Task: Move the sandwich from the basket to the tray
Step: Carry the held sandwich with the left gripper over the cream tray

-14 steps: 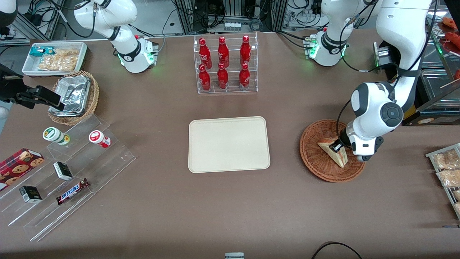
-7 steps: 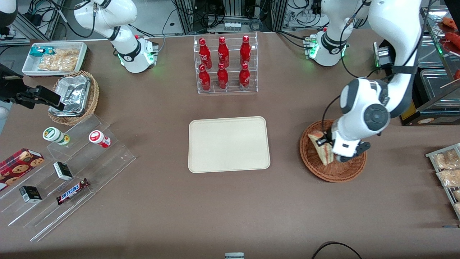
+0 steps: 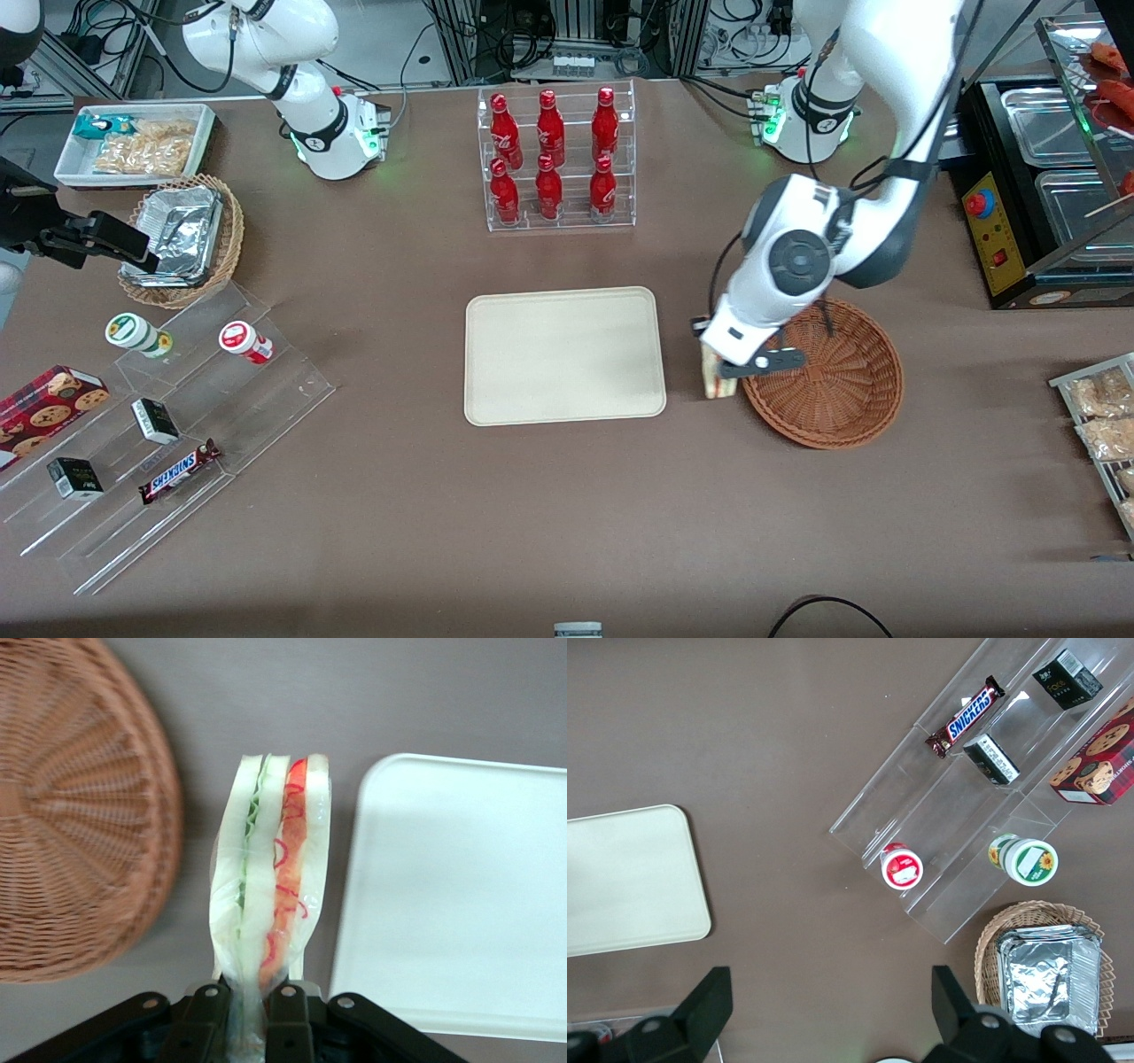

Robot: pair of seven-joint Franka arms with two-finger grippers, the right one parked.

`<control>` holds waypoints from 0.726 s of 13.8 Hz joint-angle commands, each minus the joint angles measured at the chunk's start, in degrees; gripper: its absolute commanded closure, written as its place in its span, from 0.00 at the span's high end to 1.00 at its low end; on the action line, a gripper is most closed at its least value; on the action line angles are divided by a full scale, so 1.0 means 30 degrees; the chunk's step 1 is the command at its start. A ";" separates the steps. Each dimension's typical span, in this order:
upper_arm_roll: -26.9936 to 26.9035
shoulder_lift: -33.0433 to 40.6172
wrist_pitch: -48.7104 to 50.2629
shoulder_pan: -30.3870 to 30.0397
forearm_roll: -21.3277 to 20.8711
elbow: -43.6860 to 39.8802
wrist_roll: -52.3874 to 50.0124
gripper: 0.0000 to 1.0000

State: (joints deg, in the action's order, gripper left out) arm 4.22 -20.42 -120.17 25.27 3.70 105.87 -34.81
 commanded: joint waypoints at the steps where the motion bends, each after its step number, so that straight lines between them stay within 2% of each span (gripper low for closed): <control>1: -0.0265 -0.2358 0.0536 0.1738 -0.0061 -0.3026 -0.2100 0.08; 7: -0.0265 -0.5873 0.0711 0.4143 -0.0032 -0.7449 -0.5970 0.08; 10: -0.0236 -0.7720 0.1820 0.4878 -0.0003 -1.0086 -0.7028 0.07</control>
State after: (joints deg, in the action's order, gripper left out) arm 4.24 -38.70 -118.53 38.34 3.70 83.63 -53.49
